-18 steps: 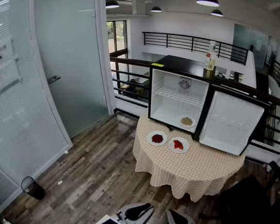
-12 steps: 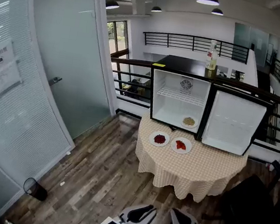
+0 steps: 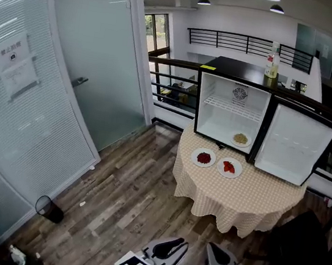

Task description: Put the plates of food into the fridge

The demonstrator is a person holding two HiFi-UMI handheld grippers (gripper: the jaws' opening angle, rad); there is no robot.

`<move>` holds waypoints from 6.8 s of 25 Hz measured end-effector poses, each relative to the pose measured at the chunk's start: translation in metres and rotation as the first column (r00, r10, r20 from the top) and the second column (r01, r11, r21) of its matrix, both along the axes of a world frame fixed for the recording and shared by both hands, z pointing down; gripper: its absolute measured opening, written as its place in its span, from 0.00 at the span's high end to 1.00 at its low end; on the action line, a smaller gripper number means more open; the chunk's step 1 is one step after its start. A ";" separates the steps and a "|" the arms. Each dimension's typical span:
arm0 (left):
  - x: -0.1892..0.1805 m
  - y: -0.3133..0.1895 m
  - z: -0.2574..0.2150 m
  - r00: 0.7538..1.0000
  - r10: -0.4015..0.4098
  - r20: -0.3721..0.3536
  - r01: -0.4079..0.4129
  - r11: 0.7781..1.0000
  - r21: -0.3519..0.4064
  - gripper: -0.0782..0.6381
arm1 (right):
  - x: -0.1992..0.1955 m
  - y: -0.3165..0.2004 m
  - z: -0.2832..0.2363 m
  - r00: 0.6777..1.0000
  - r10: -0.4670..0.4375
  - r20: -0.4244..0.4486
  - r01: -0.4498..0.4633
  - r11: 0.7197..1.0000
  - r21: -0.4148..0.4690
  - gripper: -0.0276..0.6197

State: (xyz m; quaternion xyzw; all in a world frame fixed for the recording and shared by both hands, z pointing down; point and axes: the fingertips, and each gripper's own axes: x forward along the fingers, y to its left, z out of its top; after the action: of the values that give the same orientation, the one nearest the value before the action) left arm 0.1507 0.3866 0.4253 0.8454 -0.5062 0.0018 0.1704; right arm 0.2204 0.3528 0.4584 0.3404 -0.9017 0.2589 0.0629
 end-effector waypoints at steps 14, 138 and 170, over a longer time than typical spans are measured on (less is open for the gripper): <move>-0.005 -0.101 0.011 0.994 0.112 -0.015 -0.112 0.994 -0.012 0.81 | -0.009 -0.090 0.010 0.995 0.095 0.022 -0.095 0.995 -0.033 0.93; -0.116 -0.576 0.034 0.723 0.354 -0.593 -0.498 0.862 -0.092 0.73 | -0.079 -0.525 0.002 0.632 0.450 0.630 -0.036 0.830 -0.557 0.92; -0.171 -0.692 -0.004 0.914 0.337 -0.226 -0.356 0.933 -0.050 0.54 | -0.109 -0.684 -0.036 0.510 0.523 0.683 -0.190 0.843 -0.503 0.92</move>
State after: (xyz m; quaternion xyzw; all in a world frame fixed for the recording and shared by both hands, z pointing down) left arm -0.0205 -0.3055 0.4208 0.9085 -0.3263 -0.0361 0.2588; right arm 0.1116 -0.3307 0.4228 0.3503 -0.6742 0.5530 -0.3419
